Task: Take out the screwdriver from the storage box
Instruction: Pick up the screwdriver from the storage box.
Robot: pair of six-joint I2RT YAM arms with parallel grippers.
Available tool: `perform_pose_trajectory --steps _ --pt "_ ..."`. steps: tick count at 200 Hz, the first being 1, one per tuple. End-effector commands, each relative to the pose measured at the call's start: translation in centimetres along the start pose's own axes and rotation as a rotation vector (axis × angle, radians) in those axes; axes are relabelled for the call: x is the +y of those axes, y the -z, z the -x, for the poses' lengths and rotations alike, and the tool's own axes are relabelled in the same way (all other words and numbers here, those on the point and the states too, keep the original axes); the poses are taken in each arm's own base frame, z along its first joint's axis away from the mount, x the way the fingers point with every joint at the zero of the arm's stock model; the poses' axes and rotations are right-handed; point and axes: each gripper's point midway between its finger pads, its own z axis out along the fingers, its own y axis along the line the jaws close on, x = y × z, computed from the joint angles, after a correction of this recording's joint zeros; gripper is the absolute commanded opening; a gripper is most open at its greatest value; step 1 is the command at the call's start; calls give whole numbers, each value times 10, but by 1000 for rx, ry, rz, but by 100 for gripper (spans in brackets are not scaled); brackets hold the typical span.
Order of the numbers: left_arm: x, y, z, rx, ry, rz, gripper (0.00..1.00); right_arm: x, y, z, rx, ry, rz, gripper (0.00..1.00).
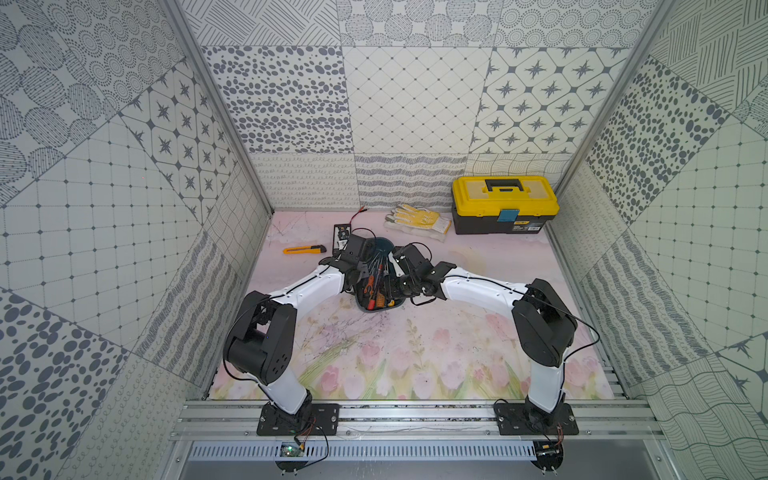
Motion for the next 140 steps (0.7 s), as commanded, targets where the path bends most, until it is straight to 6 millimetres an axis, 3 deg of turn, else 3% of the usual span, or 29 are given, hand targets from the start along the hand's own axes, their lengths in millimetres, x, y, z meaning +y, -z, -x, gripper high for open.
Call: perform_pose_trajectory --steps 1,96,140 --pt "2 0 20 -85 39 19 0 11 -13 -3 24 -2 51 52" --pt "-1 0 17 -73 53 3 0 6 -42 -31 126 -11 15 48" --pt "1 1 18 -81 47 10 0 1 -43 -35 142 -6 -10 38"
